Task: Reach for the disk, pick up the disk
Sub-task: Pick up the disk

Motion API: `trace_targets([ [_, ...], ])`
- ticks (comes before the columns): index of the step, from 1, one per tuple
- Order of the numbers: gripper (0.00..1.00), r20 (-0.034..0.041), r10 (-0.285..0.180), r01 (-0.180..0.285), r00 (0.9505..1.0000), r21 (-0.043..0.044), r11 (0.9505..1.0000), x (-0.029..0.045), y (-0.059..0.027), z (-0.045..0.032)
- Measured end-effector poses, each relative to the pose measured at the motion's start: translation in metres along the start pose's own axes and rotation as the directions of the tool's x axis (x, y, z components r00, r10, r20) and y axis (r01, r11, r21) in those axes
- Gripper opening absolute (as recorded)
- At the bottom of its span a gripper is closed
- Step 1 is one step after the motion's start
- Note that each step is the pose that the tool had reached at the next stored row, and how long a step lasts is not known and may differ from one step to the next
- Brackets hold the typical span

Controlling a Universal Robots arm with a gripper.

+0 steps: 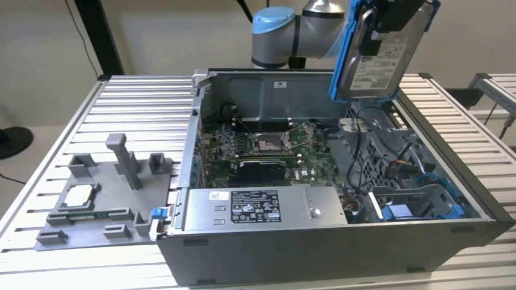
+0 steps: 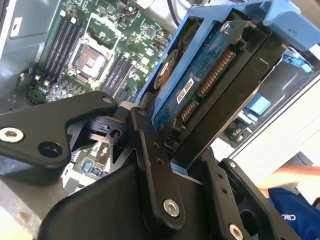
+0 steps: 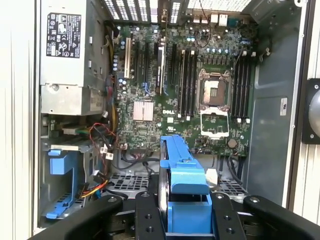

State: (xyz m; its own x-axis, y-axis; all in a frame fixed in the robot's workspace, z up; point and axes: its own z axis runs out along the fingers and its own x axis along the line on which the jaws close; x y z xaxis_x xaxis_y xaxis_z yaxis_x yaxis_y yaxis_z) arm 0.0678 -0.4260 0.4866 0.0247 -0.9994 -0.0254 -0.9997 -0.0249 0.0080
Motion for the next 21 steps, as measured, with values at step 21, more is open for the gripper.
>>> trace_targets([
  [21,0.00,-0.0001,0.000,0.000,1.0000,-0.0001,1.0000,0.0220,-0.0041,0.0001],
])
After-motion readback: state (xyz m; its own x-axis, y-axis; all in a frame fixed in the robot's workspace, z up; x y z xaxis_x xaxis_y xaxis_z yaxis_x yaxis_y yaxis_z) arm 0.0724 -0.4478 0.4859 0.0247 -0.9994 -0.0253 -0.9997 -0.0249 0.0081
